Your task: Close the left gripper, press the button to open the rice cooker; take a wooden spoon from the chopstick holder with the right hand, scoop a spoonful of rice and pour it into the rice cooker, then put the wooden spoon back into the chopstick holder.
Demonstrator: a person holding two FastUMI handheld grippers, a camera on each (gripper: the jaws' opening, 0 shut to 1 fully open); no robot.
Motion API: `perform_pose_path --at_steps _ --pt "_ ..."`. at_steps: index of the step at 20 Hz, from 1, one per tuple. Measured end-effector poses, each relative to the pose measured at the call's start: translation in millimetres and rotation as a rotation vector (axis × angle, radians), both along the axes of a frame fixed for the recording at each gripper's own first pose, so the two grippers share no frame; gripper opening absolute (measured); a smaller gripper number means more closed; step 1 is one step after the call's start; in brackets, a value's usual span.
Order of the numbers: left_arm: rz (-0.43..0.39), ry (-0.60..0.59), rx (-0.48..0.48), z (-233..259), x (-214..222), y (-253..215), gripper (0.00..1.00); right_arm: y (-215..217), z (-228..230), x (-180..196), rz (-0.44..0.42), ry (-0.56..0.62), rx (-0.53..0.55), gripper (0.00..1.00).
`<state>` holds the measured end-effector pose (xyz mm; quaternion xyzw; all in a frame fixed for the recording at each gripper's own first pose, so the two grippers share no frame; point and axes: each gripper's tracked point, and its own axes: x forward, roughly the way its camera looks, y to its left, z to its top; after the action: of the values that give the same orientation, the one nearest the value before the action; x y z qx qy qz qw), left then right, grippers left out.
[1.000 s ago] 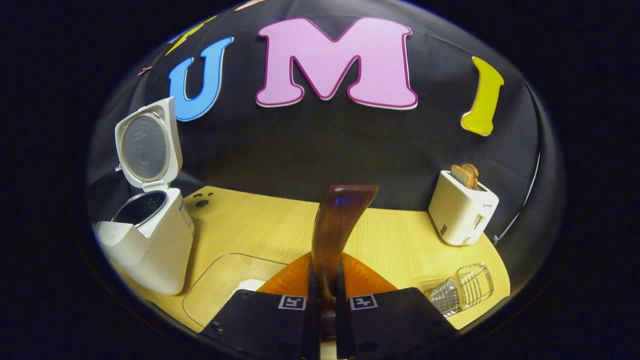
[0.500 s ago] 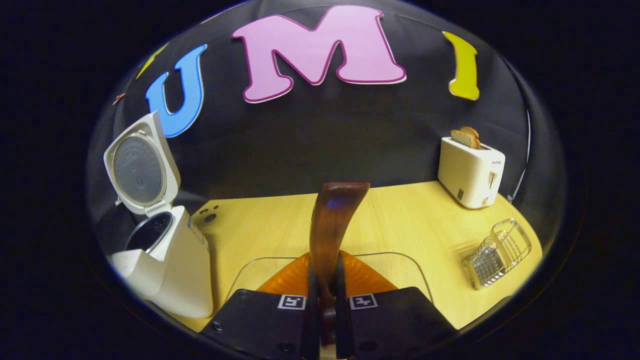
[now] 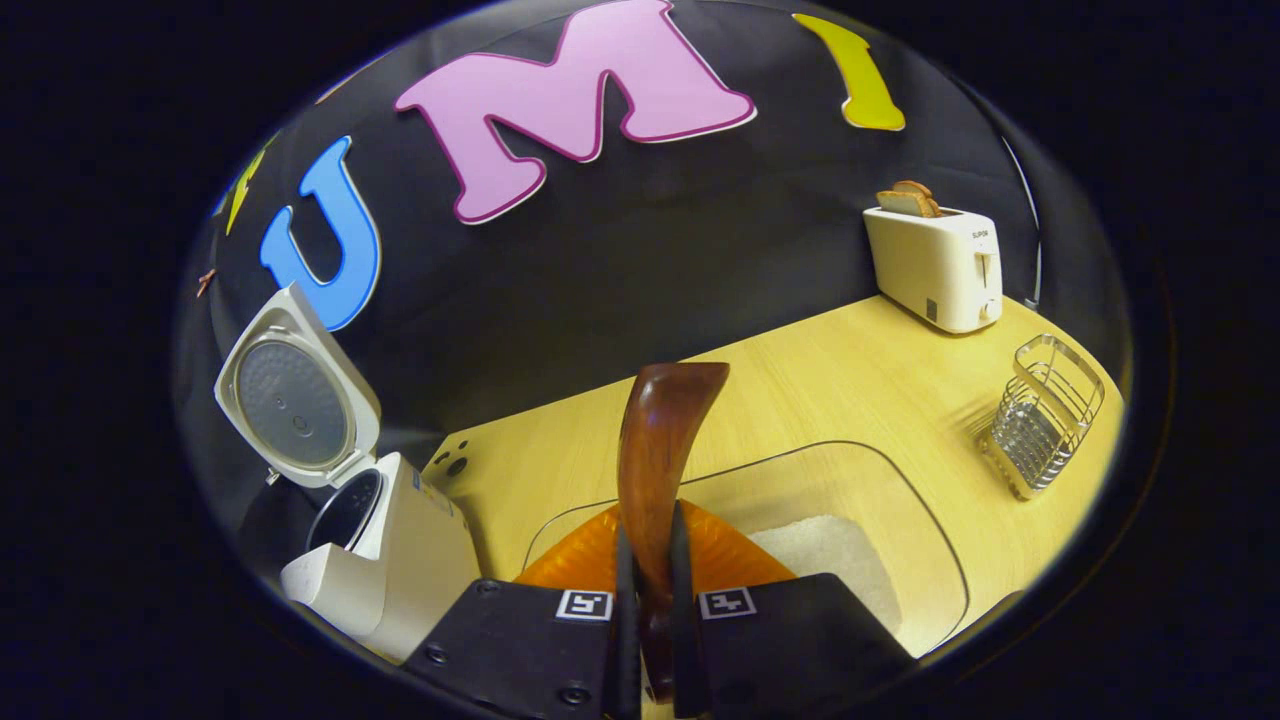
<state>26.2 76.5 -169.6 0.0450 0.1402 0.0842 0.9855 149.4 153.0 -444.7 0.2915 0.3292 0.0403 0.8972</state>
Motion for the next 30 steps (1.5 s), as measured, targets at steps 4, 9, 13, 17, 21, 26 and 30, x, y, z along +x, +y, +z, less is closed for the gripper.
perform_pose_path --at_steps 4,9,13,17,21,26,30 --pt "0.005 -0.001 0.005 3.1 -5.4 3.4 0.95 2.5 -1.9 0.1 -0.092 0.055 0.148 0.17" --pt "0.009 -0.009 0.006 7.3 -7.7 5.8 0.95 -26.2 -6.9 -2.3 -0.234 0.096 0.299 0.16" --pt "0.003 -0.017 -0.002 9.5 -7.7 5.0 0.95 -47.5 8.5 3.6 -0.270 0.054 0.324 0.16" --pt "-0.005 -0.030 -0.009 13.5 -7.4 3.3 0.95 -60.4 31.1 6.0 -0.280 0.011 0.354 0.16" --pt "-0.010 -0.042 -0.015 16.1 -9.4 1.6 0.95 -70.3 63.9 12.8 -0.320 -0.027 0.420 0.16" --pt "-0.010 -0.044 -0.022 10.5 -16.2 5.1 0.95 -74.9 114.5 31.9 -0.344 -0.083 0.490 0.16" --pt "0.012 -0.051 -0.039 6.9 -23.2 13.4 0.95 -45.4 160.8 55.0 -0.297 -0.122 0.525 0.16"
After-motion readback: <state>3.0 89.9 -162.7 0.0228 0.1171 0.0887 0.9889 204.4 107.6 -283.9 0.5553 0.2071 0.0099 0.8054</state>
